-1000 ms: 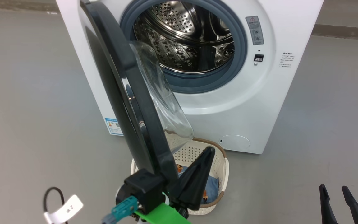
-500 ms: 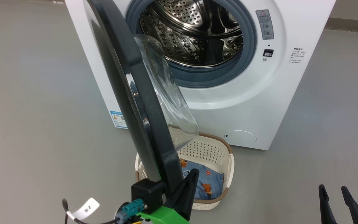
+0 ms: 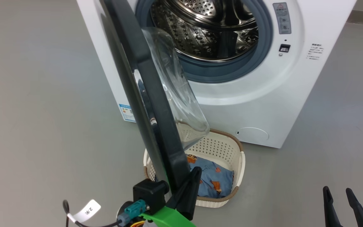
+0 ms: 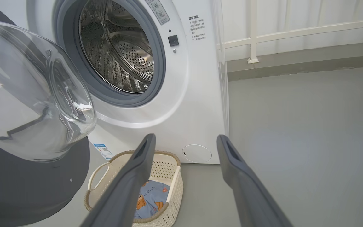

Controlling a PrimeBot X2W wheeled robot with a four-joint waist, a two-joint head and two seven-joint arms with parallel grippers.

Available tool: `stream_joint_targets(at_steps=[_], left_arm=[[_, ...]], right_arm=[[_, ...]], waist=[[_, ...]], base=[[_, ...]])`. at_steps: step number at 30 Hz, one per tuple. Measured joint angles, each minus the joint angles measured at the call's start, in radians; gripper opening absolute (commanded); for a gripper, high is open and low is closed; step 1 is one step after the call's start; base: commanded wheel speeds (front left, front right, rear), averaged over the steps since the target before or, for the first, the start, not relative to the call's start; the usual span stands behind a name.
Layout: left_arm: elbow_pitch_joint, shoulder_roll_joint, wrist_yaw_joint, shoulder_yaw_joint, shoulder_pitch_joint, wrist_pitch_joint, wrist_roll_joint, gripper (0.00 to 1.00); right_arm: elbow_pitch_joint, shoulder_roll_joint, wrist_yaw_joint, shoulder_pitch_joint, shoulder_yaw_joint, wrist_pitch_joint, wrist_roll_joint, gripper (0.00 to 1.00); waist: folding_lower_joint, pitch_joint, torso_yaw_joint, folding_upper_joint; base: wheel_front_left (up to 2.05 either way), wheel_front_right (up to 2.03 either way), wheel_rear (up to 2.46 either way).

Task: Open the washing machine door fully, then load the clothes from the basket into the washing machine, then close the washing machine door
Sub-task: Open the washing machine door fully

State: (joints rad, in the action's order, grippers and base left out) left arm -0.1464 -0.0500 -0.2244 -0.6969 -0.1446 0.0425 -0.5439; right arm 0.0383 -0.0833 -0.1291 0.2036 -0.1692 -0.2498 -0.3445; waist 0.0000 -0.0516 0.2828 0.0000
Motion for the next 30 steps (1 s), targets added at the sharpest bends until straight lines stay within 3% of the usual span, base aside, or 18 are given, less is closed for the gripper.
stream_joint_targets(at_steps=[16, 30], left_arm=[[-0.003, -0.002, -0.004, -0.01, -0.007, 0.001, 0.003, 0.0], [-0.003, -0.004, -0.031, -0.013, -0.019, -0.016, 0.037, 0.0]], right_arm=[[0.003, 0.001, 0.0, -0.024, -0.001, 0.0, 0.0, 1.0], [0.004, 0.001, 0.0, -0.024, 0.001, 0.0, 0.0, 1.0]], waist=[[0.0, -0.014, 0.075, 0.0], [-0.0001, -0.025, 0.073, 0.0]], base=[[0.0, 0.0, 0.0], [0.0, 0.0, 0.0]])
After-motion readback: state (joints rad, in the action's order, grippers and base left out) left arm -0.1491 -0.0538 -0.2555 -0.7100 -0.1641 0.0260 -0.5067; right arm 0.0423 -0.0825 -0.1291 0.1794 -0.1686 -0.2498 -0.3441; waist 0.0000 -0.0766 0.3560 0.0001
